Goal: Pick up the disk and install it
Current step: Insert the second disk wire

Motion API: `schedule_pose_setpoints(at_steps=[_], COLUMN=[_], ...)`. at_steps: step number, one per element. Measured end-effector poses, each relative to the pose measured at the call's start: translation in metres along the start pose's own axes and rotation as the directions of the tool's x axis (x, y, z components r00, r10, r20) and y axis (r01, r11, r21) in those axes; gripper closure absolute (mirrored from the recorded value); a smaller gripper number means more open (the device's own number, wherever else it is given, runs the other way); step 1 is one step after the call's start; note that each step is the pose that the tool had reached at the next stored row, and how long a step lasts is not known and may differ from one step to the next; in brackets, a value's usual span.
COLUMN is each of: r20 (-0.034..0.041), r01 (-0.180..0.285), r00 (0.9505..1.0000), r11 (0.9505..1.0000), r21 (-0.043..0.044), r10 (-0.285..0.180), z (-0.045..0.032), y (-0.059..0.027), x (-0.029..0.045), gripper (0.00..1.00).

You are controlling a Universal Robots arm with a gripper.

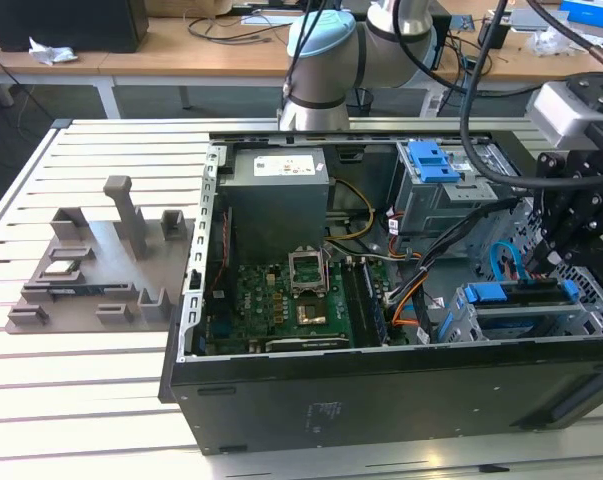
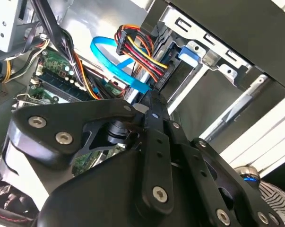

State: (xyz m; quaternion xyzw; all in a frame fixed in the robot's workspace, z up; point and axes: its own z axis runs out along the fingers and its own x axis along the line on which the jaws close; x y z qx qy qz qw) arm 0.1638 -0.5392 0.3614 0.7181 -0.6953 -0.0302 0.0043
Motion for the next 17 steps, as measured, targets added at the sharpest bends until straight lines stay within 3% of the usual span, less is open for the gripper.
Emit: schedule_pose_setpoints(at_steps=[1, 10, 17], r20=[-0.0001, 0.0, -0.0001], r01=[0.0, 0.0, 0.0], r00=[1.0, 1.0, 1.0], r11=[1.0, 1.0, 1.0], r21=[0.0, 0.0, 0.0], r10=[0.0, 0.0, 0.0], z=[-0.0029, -0.0211, -0.0217], y=[0.0001, 0.001, 0.001], x=[-0.0002, -0.0009, -0.0009], gripper=[0.89, 0.89, 0.89])
